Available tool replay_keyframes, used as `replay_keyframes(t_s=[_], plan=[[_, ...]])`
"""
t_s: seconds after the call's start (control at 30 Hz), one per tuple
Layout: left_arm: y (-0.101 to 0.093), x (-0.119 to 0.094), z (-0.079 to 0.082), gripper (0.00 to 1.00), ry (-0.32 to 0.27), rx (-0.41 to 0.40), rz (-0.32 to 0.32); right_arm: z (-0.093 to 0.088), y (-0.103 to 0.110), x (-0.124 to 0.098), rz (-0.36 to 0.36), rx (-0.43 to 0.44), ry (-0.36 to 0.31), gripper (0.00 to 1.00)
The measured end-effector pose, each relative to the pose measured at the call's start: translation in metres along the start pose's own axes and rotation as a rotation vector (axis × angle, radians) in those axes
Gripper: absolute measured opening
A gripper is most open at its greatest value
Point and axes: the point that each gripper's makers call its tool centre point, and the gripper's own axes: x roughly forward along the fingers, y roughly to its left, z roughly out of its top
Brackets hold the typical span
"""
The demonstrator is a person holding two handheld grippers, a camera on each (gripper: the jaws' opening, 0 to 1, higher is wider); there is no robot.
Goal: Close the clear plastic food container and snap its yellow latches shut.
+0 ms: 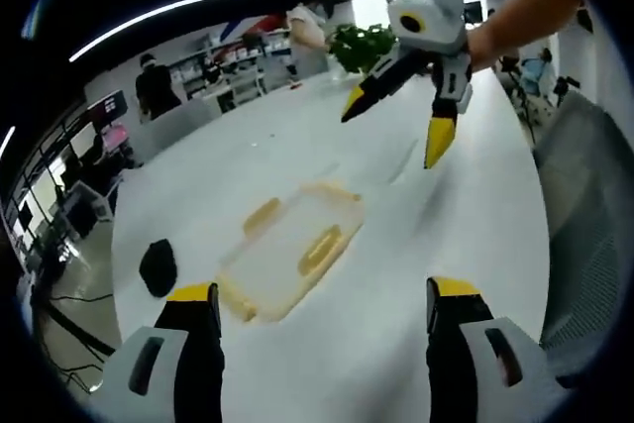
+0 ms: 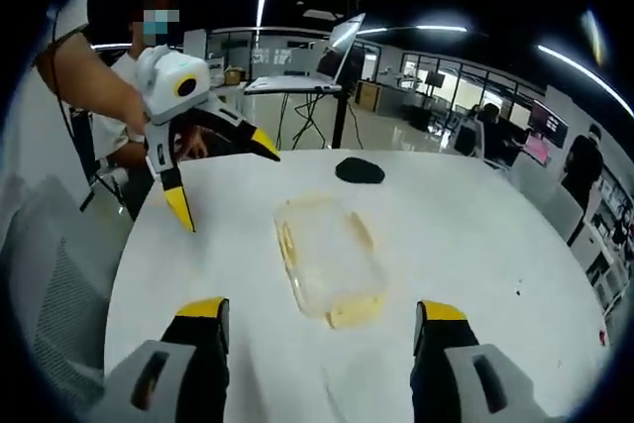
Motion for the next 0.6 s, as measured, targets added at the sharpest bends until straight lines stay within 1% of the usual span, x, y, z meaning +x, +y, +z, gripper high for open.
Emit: replay_keyframes(t_s=[0.13, 0.23, 0.47, 0.53, 0.6], plan=[[0.009, 0.002, -0.004, 0.82, 0.012, 0.012, -0.004, -0.001, -0.004, 0.006, 0.010, -0.013, 0.013, 0.76], [0.012, 0.004, -0.006, 0.81, 0.018, 0.023, -0.009, -0.004, -0.005, 0.009, 0.019, -0.048, 0.035, 0.76], [0.018, 0.007, -0.011, 0.80, 0.037, 0.062, -0.043, -0.005, -0.009, 0.016, 0.031, -0.051, 0.048, 0.76], [0.021, 0.009, -0.015, 0.80, 0.061, 0.098, -0.057, -0.005, -0.010, 0.019, 0.037, -0.054, 0.052, 0.76], [0.021, 0.009, -0.017, 0.80, 0.069, 0.116, -0.072, -0.004, -0.011, 0.021, 0.040, -0.055, 0.053, 0.76]])
